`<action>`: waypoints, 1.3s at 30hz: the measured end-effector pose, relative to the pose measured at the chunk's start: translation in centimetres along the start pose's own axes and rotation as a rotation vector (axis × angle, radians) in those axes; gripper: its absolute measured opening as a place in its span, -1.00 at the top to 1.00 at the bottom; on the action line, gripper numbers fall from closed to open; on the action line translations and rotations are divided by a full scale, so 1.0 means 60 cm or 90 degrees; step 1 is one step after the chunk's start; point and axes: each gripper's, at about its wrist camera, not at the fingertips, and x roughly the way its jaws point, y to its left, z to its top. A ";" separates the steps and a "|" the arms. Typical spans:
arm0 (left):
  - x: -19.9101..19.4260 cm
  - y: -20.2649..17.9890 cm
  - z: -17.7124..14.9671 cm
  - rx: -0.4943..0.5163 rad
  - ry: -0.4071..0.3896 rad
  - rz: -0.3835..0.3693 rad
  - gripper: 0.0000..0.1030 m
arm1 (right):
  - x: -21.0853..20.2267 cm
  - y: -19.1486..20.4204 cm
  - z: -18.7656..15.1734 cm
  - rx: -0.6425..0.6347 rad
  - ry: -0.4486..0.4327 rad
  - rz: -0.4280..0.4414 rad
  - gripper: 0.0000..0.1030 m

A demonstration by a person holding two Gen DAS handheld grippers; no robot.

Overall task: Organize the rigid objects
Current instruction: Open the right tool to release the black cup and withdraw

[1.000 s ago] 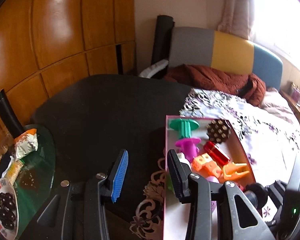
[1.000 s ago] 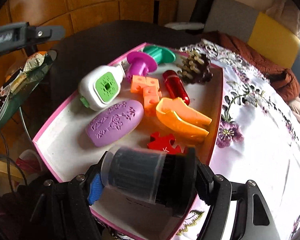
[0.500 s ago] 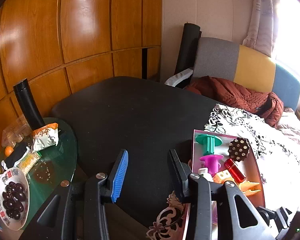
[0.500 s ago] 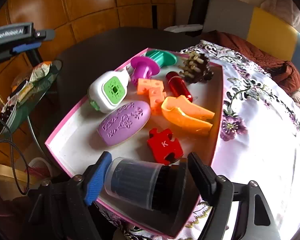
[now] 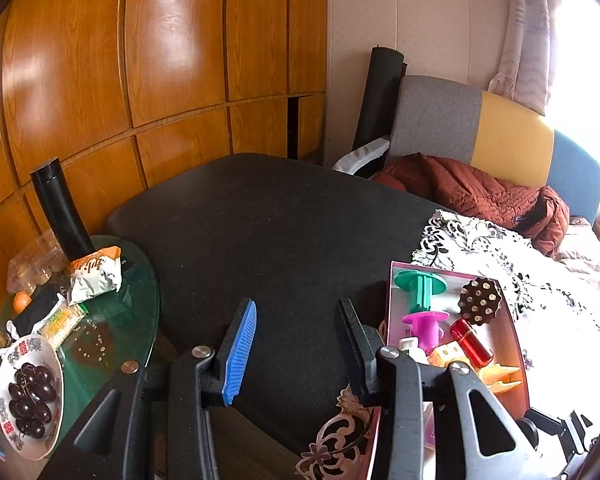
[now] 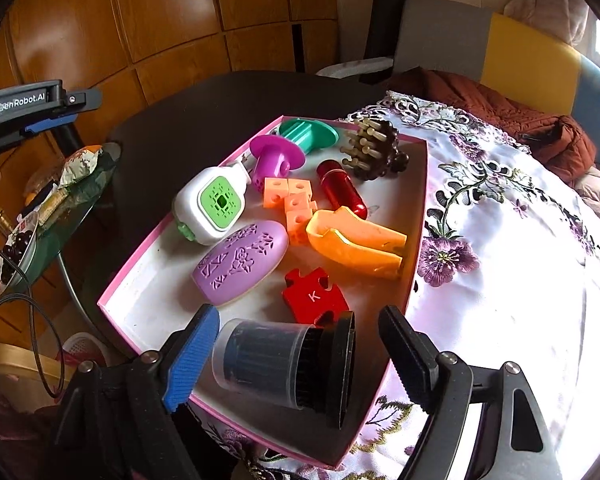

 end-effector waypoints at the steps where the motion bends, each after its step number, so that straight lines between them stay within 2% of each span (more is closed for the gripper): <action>1: 0.000 0.000 0.000 0.000 0.001 0.000 0.20 | -0.001 0.000 0.000 0.001 -0.001 0.000 -0.61; 10: 0.001 -0.018 -0.012 0.016 0.011 -0.016 0.16 | -0.017 -0.016 0.001 0.026 -0.027 -0.020 -0.63; 18: 0.004 -0.084 -0.051 0.086 0.058 -0.113 -0.05 | -0.035 -0.053 0.010 0.077 -0.054 -0.083 -0.71; 26: -0.012 -0.139 -0.086 0.152 0.062 -0.158 -0.08 | -0.046 -0.092 0.030 0.153 -0.091 -0.142 -0.83; 32: -0.031 -0.146 -0.088 0.160 0.037 -0.127 -0.09 | -0.050 -0.090 0.034 0.173 -0.108 -0.156 -0.87; 36: -0.028 -0.143 -0.084 0.151 0.039 -0.086 -0.09 | -0.053 -0.081 0.032 0.170 -0.108 -0.157 -0.87; 39: -0.031 -0.134 -0.081 0.138 0.042 -0.085 -0.09 | -0.056 -0.074 0.032 0.169 -0.111 -0.158 -0.87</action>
